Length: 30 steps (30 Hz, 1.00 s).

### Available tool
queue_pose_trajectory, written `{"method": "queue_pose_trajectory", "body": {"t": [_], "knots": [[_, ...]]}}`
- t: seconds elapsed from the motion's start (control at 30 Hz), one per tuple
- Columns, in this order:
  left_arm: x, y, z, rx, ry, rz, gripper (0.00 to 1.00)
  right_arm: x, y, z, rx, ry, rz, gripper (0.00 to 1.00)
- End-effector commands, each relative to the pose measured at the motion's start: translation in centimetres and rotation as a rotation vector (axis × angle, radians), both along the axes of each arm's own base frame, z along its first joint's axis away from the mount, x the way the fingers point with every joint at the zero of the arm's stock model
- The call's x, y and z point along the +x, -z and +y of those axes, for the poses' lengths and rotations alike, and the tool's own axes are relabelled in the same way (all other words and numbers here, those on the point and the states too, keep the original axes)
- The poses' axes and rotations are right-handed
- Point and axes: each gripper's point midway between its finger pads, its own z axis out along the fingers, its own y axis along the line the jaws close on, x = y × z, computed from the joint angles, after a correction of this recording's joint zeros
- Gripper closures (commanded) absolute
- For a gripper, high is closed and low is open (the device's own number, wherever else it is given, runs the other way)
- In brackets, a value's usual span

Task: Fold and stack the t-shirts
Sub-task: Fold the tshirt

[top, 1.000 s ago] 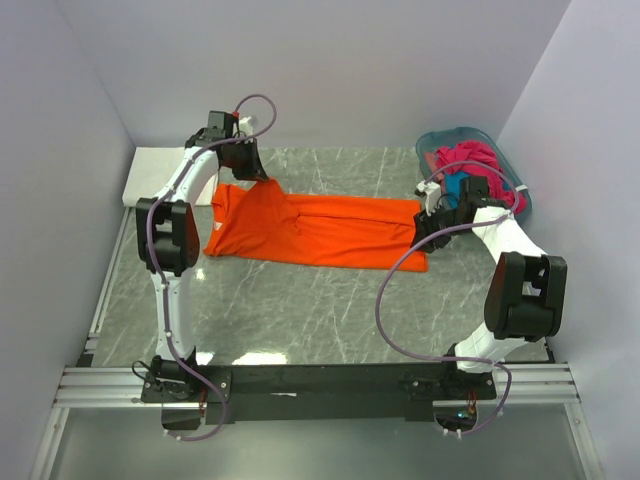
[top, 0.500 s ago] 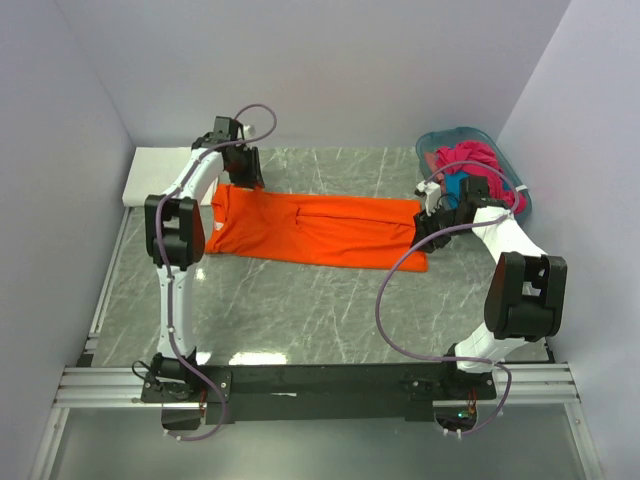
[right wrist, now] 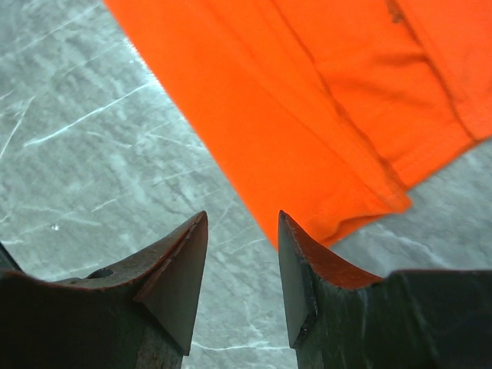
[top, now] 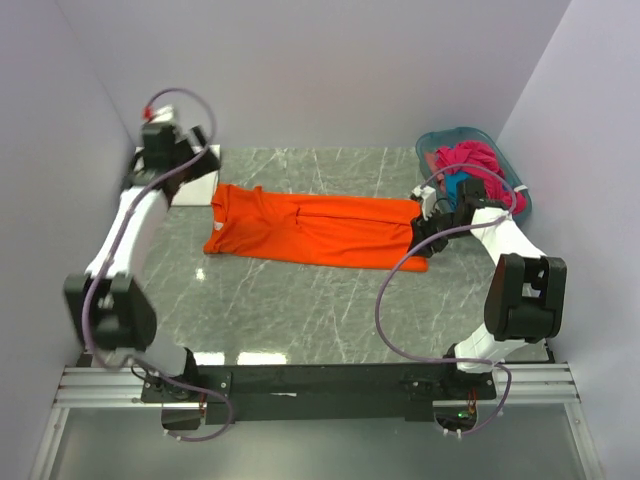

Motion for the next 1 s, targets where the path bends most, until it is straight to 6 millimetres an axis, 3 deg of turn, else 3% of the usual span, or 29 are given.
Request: {"method": "queue_pose_trajectory", "body": {"t": [0.0, 0.03, 0.1, 0.13, 0.23, 0.43, 0.67, 0.97], "knots": [[-4.4, 2.7, 1.8, -0.246, -0.049, 0.040, 0.16, -1.3, -1.3, 1.4, 0.032, -0.066, -0.032, 0.51], [-7.2, 4.7, 1.3, -0.346, -0.060, 0.086, 0.19, -1.2, -1.5, 1.5, 0.039, -0.053, -0.033, 0.51], [-9.2, 6.3, 2.0, -0.454, -0.123, 0.095, 0.26, -1.1, -1.7, 1.7, 0.054, -0.042, -0.030, 0.51], [-11.5, 8.8, 1.7, -0.492, -0.144, 0.140, 0.28, -1.1, -1.9, 1.8, 0.059, -0.037, -0.028, 0.51], [-13.3, 11.6, 1.0, -0.577, -0.166, 0.141, 0.34, -0.9, -1.5, 1.8, 0.061, -0.021, -0.020, 0.51], [-12.8, 14.5, 2.0, -0.585, -0.211, 0.197, 0.45, -1.4, -0.9, 1.5, 0.042, -0.009, -0.009, 0.51], [-12.3, 15.1, 4.3, -0.560, -0.280, 0.173, 0.45, -1.4, -0.5, 1.6, 0.054, -0.011, 0.001, 0.50], [-12.2, 16.1, 3.8, -0.583, -0.253, 0.208, 0.46, -1.3, -0.5, 1.5, 0.045, -0.008, -0.005, 0.50]]}}
